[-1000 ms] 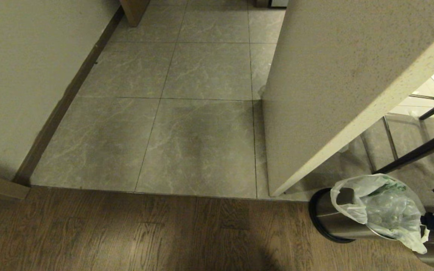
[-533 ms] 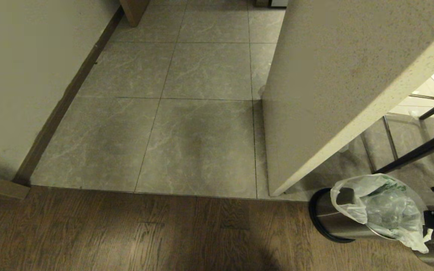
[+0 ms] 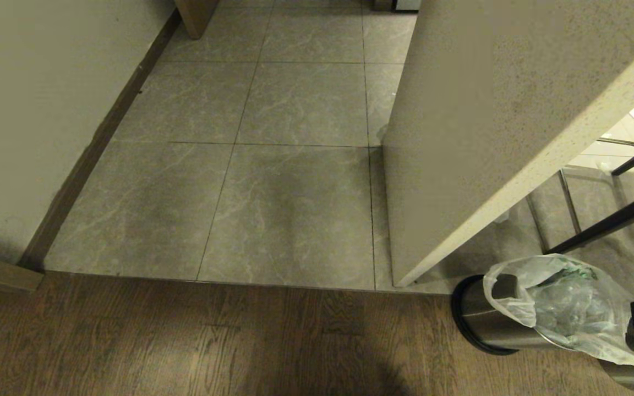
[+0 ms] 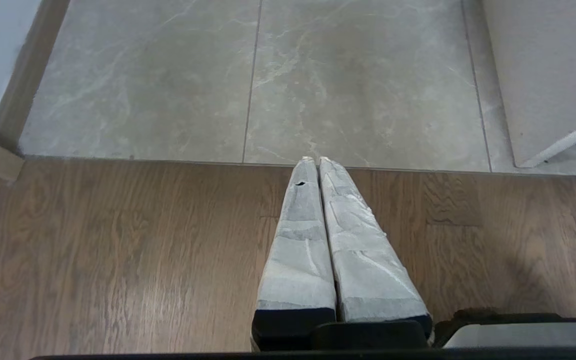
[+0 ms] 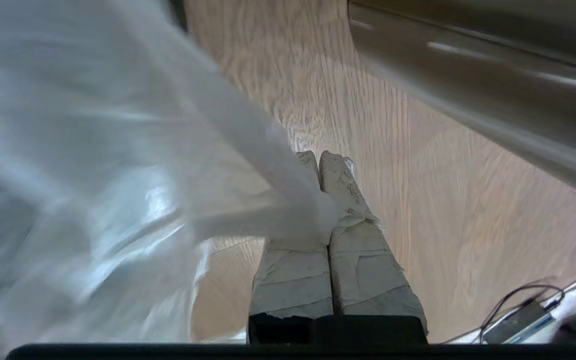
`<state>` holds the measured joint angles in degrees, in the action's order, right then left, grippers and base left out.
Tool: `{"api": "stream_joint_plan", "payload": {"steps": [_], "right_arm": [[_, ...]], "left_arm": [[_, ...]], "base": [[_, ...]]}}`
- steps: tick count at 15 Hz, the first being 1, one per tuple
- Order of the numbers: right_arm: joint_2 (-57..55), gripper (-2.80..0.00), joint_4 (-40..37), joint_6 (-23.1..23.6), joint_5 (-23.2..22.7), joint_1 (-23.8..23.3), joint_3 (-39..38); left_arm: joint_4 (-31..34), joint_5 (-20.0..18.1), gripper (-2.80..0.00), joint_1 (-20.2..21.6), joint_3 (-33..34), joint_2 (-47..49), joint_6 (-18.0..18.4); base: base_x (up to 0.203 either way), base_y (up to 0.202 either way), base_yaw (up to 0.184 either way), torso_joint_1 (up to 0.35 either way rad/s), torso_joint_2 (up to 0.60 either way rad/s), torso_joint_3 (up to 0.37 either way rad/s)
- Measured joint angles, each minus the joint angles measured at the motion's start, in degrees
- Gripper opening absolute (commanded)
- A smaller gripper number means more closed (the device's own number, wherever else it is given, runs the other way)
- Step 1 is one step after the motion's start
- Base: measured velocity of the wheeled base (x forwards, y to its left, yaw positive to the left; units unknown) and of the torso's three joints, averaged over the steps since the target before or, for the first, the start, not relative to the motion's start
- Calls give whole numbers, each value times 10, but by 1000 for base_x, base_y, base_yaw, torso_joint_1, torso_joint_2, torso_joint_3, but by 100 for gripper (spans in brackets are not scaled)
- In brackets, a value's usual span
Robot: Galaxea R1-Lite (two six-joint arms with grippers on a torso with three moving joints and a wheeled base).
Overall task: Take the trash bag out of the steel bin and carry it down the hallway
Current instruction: Pick up the trash bag
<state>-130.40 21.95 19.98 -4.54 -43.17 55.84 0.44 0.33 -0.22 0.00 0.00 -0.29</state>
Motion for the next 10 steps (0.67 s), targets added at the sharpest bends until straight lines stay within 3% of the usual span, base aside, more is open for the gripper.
{"api": "stream_joint_plan", "payload": {"steps": [4,10], "right_arm": [[91,-280,-17,-17,-27,0,-47],[398,-280,-89,-64,-153,0,-88]], "left_arm": [[0,0,-280,1,0,0,0],[0,0,-280,1,0,0,0]], "base": [[0,0,0,0,0,0],[0,0,0,0,0,0]]}}
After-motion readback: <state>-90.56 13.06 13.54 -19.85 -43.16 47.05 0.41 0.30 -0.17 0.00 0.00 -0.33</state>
